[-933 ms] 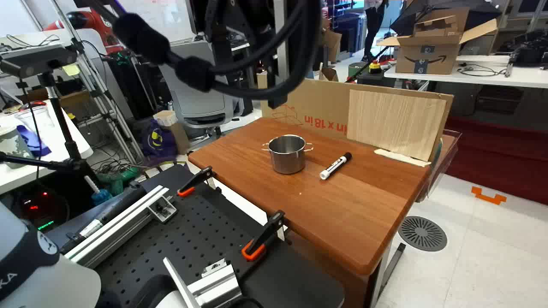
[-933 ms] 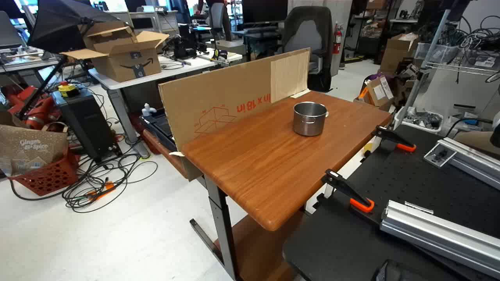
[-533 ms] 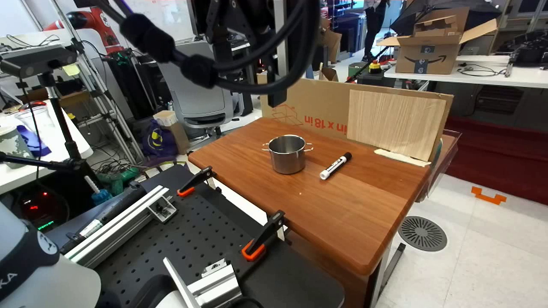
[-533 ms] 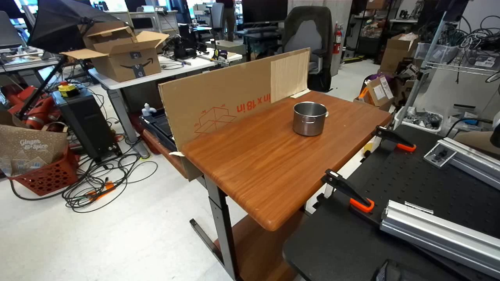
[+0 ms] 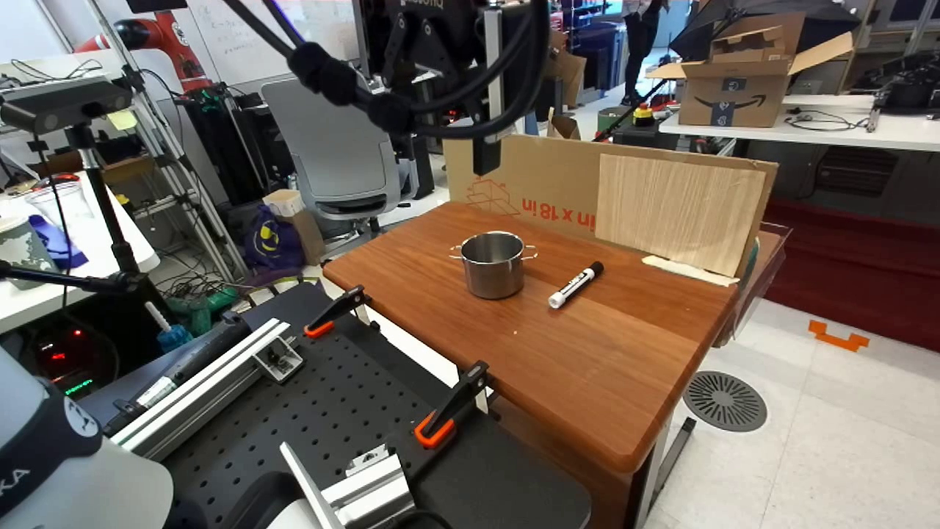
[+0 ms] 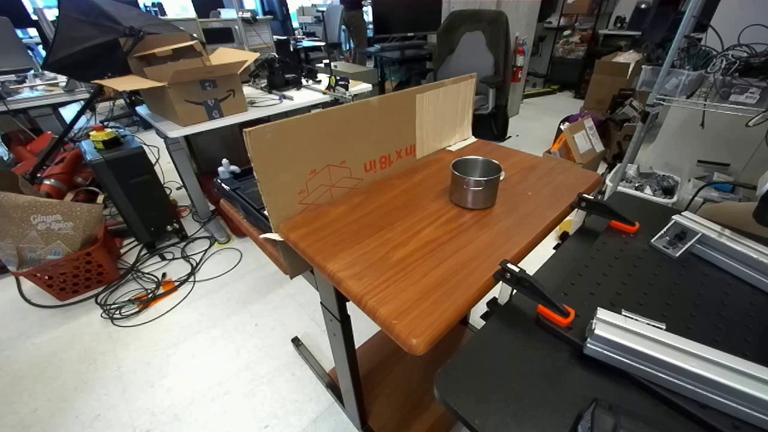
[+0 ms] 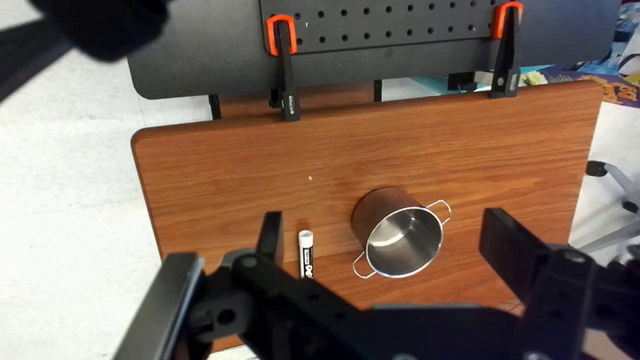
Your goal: Put the marker in the pot
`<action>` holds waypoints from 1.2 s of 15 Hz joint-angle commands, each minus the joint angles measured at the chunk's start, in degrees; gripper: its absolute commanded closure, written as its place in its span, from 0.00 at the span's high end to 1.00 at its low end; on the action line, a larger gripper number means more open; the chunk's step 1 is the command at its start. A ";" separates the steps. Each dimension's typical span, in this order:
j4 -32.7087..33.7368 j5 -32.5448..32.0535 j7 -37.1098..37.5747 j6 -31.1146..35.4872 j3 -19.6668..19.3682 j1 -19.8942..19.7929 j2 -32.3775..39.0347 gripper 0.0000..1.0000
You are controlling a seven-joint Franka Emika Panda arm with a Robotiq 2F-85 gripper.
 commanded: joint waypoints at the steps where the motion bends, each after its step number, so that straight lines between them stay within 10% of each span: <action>1: 2.41 1.90 3.55 3.92 3.07 0.43 4.46 1.00; 18: 26.98 6.06 8.65 17.24 11.13 0.89 42.62 1.00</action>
